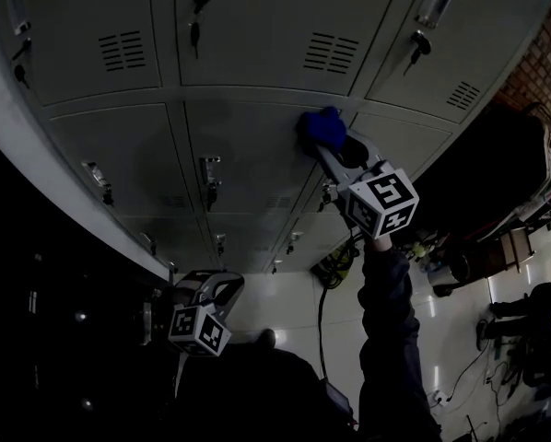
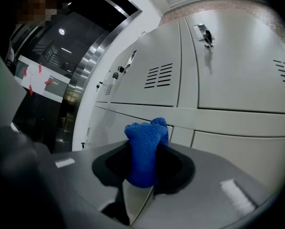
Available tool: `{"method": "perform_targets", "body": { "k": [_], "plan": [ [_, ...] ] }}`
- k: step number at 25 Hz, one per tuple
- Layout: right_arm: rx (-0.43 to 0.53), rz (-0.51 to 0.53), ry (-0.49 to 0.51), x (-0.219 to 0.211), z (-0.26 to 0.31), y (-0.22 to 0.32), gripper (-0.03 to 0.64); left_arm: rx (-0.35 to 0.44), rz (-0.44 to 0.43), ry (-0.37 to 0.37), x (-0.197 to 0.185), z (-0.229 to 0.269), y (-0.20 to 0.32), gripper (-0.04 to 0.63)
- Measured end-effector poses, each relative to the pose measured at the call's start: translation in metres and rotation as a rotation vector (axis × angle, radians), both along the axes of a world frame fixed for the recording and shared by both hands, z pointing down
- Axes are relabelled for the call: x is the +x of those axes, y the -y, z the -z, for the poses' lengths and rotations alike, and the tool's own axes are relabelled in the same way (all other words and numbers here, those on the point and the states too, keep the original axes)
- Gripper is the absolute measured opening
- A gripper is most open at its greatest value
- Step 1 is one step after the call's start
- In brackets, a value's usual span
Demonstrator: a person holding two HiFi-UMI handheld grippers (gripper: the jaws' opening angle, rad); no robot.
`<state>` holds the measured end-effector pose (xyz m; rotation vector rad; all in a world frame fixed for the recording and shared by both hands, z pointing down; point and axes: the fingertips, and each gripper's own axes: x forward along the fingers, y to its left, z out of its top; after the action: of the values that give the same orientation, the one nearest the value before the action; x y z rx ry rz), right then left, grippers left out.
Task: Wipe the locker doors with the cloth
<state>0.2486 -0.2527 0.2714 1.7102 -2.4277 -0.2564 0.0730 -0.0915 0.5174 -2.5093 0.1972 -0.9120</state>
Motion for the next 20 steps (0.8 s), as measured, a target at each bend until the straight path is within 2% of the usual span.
{"method": "perform_targets", "body": {
  "k": [5,9,14,20],
  "plan": [
    [0.001,0.047,0.025,0.026,0.0,-0.009,0.115,0.002,0.017,0.005,0.034,-0.003,-0.009,0.003],
    [0.015,0.075,-0.009,0.027,0.0,-0.009,0.115,-0.003,0.048,0.006,0.049,-0.006,-0.017,0.003],
    [0.018,0.058,-0.006,0.027,-0.001,-0.01,0.115,-0.028,0.083,-0.007,0.041,-0.01,-0.019,0.003],
    [0.015,0.054,0.013,-0.009,-0.006,-0.018,0.115,-0.024,0.045,0.015,0.018,-0.01,-0.01,0.003]
  ]
}}
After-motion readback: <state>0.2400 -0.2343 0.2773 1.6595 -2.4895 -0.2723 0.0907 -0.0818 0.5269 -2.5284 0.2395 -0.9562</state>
